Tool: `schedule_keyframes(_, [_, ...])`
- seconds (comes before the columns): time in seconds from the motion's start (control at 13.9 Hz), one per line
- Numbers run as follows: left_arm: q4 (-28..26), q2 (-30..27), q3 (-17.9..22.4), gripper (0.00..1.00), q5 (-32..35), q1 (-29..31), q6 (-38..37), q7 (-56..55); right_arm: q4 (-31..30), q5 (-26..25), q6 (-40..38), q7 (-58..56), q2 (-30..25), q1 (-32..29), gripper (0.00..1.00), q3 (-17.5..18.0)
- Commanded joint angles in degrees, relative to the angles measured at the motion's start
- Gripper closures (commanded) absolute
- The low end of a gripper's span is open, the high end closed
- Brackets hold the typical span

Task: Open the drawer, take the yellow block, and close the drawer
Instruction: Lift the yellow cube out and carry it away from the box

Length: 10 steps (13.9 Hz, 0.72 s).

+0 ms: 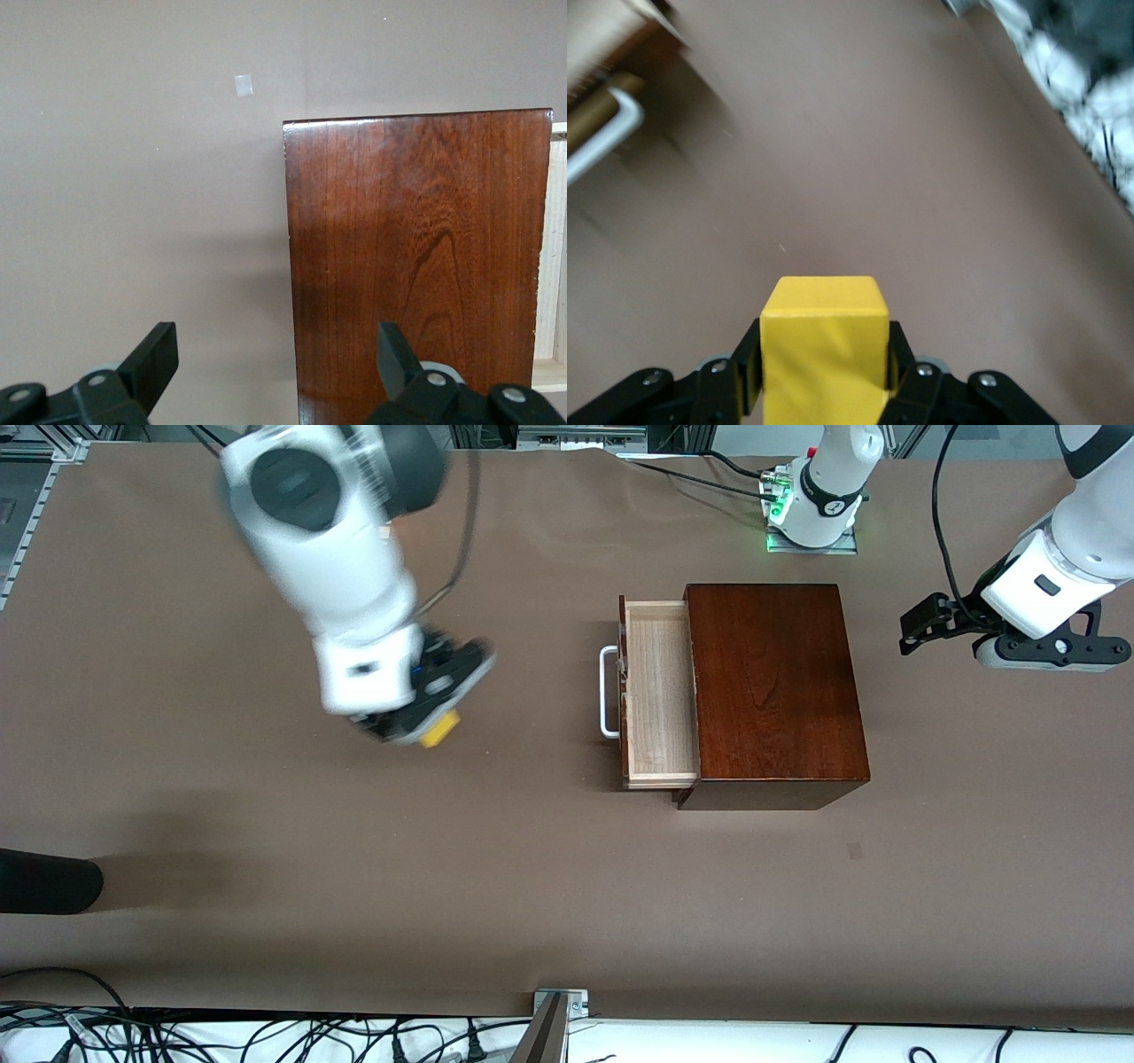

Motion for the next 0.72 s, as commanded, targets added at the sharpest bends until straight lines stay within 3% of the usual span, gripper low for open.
schedule_keyframes(0.0, [1.2, 0.2, 0.2, 0.0, -5.1, -0.5, -2.6, 0.6, -11.9, 5.6, 2.0, 1.8, -5.9, -3.4, 1.0, -4.5])
schedule_keyframes(0.14, [1.3, -0.2, -0.7, 0.0, -6.0, -0.7, -7.6, 6.5, -19.6, 7.6, 4.0, 1.7, -8.2, -6.0, 1.0, -7.3])
schedule_keyframes(0.43, [4.2, 3.3, -12.5, 0.0, -7.2, -1.8, -18.0, 13.6, -35.1, 7.8, 15.2, 5.6, -9.2, -8.6, 1.0, -12.2])
schedule_keyframes(0.5, [5.6, 5.4, -16.2, 0.0, -7.4, -2.3, -17.9, 13.5, -38.0, 7.8, 17.4, 6.3, -9.3, -9.6, 1.0, -12.2])
schedule_keyframes(0.65, [14.6, 15.4, -22.7, 0.0, -8.2, -5.0, -18.6, 12.9, -43.2, 7.8, 22.3, 7.8, -9.2, -10.0, 1.0, -12.4])
